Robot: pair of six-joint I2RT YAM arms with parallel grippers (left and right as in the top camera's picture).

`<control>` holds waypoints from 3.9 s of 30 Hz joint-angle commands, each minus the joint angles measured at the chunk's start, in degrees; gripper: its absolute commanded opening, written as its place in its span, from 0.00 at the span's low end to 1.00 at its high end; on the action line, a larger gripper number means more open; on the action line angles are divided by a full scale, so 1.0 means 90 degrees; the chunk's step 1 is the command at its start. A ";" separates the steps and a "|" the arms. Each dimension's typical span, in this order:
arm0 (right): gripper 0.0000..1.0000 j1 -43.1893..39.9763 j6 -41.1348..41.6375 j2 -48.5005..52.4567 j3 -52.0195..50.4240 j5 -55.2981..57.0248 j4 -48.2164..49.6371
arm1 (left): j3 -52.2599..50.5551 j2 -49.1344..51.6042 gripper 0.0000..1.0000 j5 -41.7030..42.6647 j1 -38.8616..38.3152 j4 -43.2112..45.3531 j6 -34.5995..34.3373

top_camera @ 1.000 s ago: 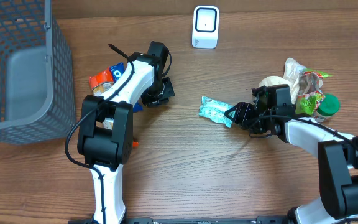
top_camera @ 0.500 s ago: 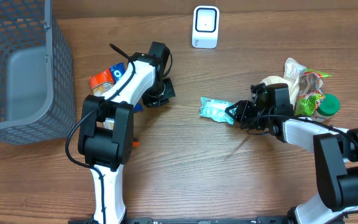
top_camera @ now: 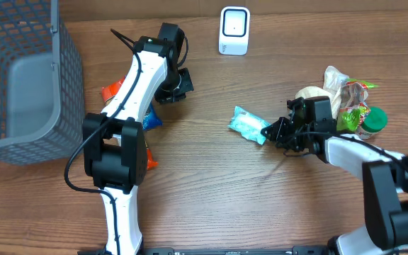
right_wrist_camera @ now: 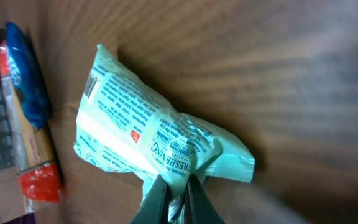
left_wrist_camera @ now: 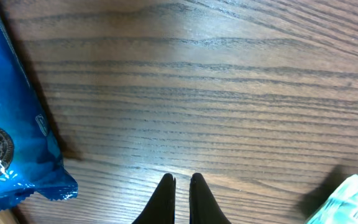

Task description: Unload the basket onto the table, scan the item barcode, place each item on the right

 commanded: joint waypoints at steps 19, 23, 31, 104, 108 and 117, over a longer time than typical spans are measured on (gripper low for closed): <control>0.04 0.3186 -0.2460 -0.1800 0.1698 0.8723 -0.2589 | 0.0092 -0.0041 1.00 0.0022 -0.0024 -0.0029 0.0121; 0.04 0.3509 -0.3932 -0.1792 0.1695 0.9646 -0.1746 | 0.0092 -0.0041 1.00 0.0022 -0.0024 -0.0029 0.0121; 0.04 0.3485 -0.6591 -0.1756 0.1695 0.9646 0.0138 | 0.0092 -0.0041 1.00 0.0022 -0.0024 -0.0029 0.0121; 0.28 -0.0838 -0.0928 0.1292 0.1447 0.0913 -0.0578 | 0.0092 -0.0041 1.00 -0.0007 -0.0024 0.0544 0.0121; 0.13 -0.0838 -0.0954 0.1260 0.1450 0.0908 -0.0520 | 0.0092 -0.0041 1.00 -0.0010 -0.0024 0.0544 0.0121; 0.04 -0.0389 -0.1117 0.0629 0.2225 0.1914 -0.1044 | 0.0092 -0.0041 1.00 -0.0007 -0.0024 0.0544 0.0121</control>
